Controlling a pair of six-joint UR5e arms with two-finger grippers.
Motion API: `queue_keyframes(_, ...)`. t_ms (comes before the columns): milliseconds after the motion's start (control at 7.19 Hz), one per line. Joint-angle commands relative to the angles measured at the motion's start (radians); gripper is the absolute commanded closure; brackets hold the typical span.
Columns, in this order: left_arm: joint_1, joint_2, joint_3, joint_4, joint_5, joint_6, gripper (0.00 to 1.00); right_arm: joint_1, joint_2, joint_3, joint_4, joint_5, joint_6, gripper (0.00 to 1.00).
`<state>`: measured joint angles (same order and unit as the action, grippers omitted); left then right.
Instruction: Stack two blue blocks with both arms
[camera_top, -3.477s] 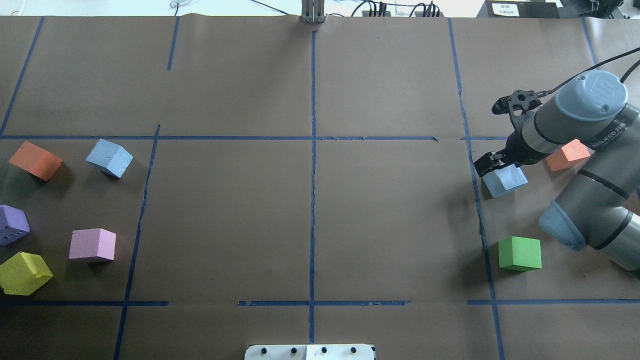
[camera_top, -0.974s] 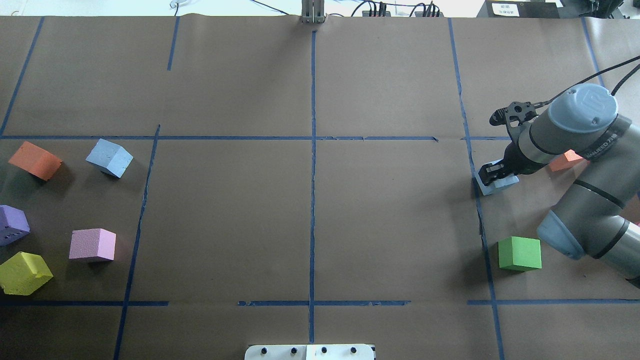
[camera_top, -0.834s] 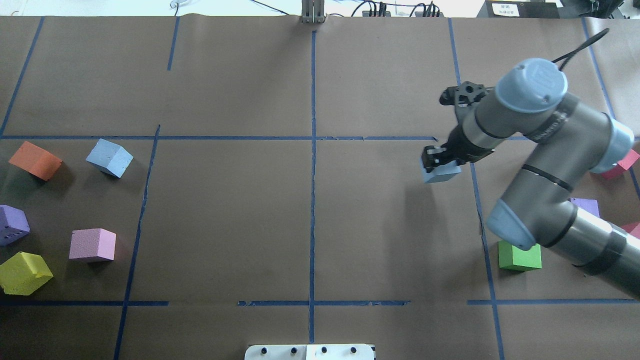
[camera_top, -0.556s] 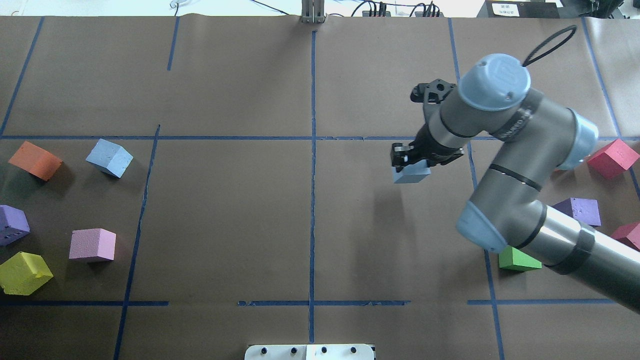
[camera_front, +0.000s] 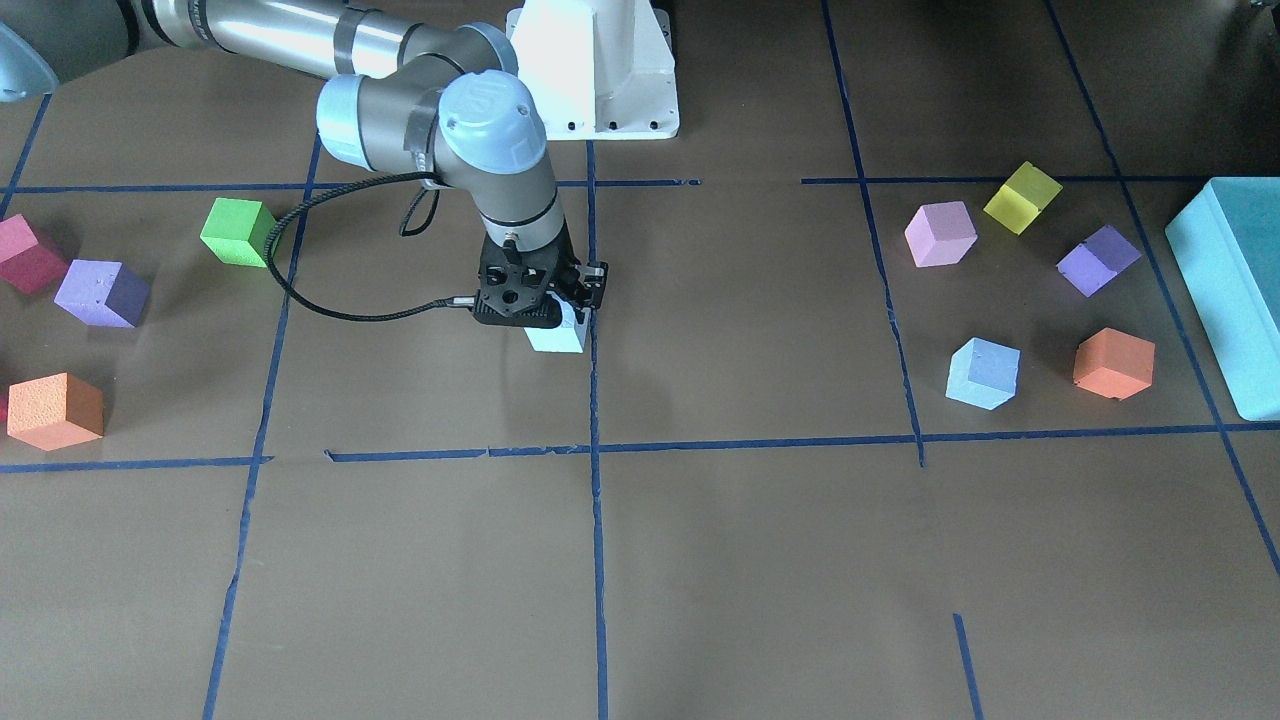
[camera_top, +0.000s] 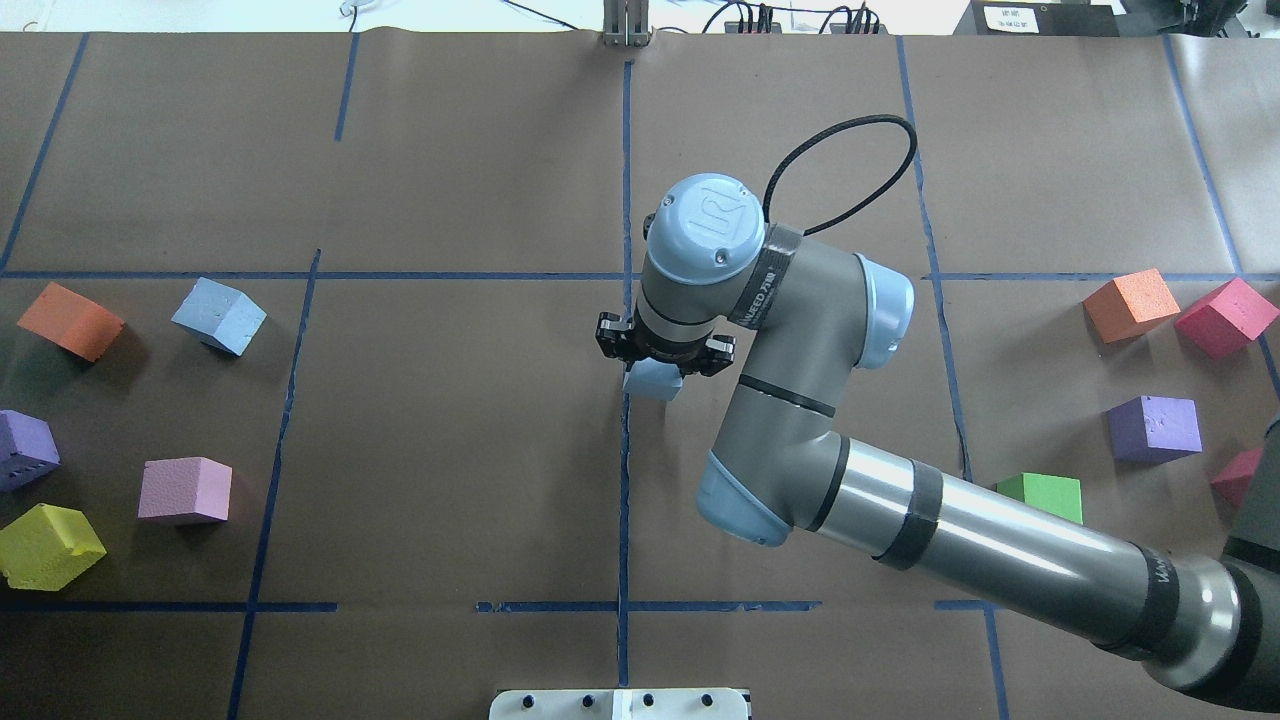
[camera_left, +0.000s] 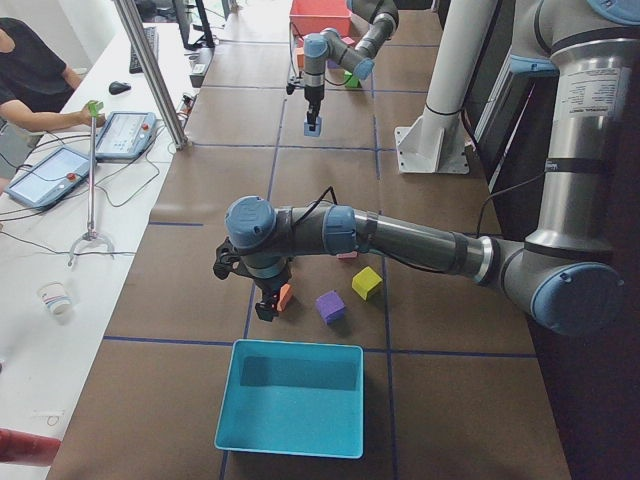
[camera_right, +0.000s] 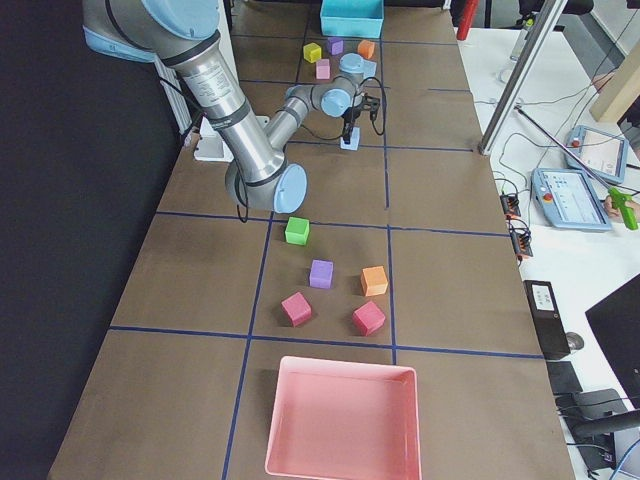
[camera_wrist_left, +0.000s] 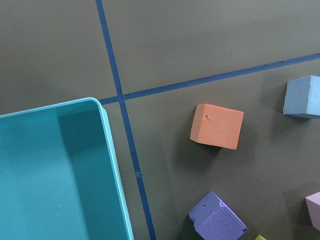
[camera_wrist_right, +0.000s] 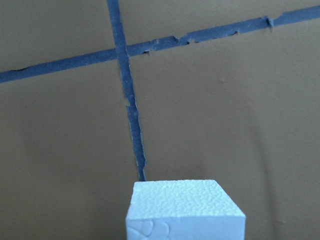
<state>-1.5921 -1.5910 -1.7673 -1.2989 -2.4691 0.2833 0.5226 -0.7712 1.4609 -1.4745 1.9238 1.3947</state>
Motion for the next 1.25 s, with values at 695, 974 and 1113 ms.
queue_keyframes(695,0.001,0.025,-0.004,-0.08,-0.053,-0.009,0.0,-0.073,0.063,-0.085,0.025,-0.117,-0.088,0.19)
queue_keyframes(974,0.001,0.023,-0.004,-0.08,-0.054,-0.009,0.0,-0.075,0.067,-0.074,0.023,-0.141,-0.091,0.0)
queue_keyframes(1113,0.014,0.023,-0.006,-0.082,-0.074,-0.013,0.0,-0.072,0.063,-0.041,0.02,-0.141,-0.092,0.0)
